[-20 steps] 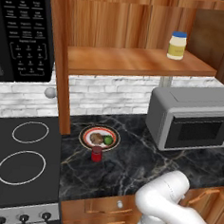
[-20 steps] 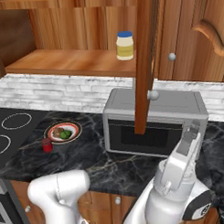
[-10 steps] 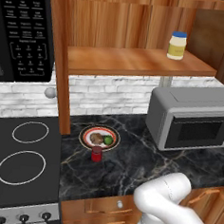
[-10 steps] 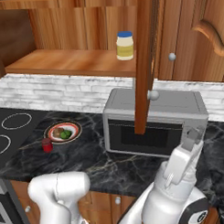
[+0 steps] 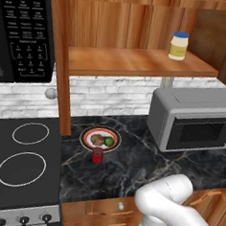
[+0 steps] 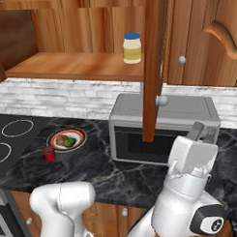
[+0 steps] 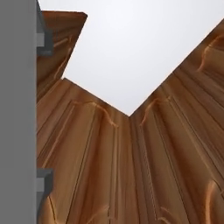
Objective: Pick the avocado and bread from the counter and place them on the plate. Then pick the jam from the cabinet and place it next to the plate. Lastly close the cabinet door.
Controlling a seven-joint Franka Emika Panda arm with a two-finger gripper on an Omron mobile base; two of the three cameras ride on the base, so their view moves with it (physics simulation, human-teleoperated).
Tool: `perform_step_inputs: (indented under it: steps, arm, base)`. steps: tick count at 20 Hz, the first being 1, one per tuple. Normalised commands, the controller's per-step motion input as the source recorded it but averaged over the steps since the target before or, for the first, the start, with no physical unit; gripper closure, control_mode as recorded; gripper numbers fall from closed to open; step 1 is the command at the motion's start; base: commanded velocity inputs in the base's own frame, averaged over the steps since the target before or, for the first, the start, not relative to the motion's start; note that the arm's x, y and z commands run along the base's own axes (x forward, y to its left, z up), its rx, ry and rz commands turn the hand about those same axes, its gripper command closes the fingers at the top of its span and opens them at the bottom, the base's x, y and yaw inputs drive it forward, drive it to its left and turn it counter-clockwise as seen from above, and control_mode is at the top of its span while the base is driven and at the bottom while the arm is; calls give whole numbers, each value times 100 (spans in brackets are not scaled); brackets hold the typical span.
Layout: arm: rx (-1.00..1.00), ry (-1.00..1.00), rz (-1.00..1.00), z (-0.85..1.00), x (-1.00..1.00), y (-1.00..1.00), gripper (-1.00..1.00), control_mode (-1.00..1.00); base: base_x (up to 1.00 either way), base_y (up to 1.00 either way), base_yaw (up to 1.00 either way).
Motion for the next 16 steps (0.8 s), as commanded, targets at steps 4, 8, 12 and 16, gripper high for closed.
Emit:
perform_step_inputs:
  steps: [4,8,12,16]
  arm:
    - [-43,9,0,-35,0,-73,-100,-100]
    - [-40,14,5,-33,0,-79,-100,-100]
    - [-35,21,12,-36,0,-86,-100,-100]
    - [-32,25,17,-28,0,-85,-100,-100]
  base:
    - [0,0,0]
    - [0,0,0]
    - [0,0,0]
    - [0,0,0]
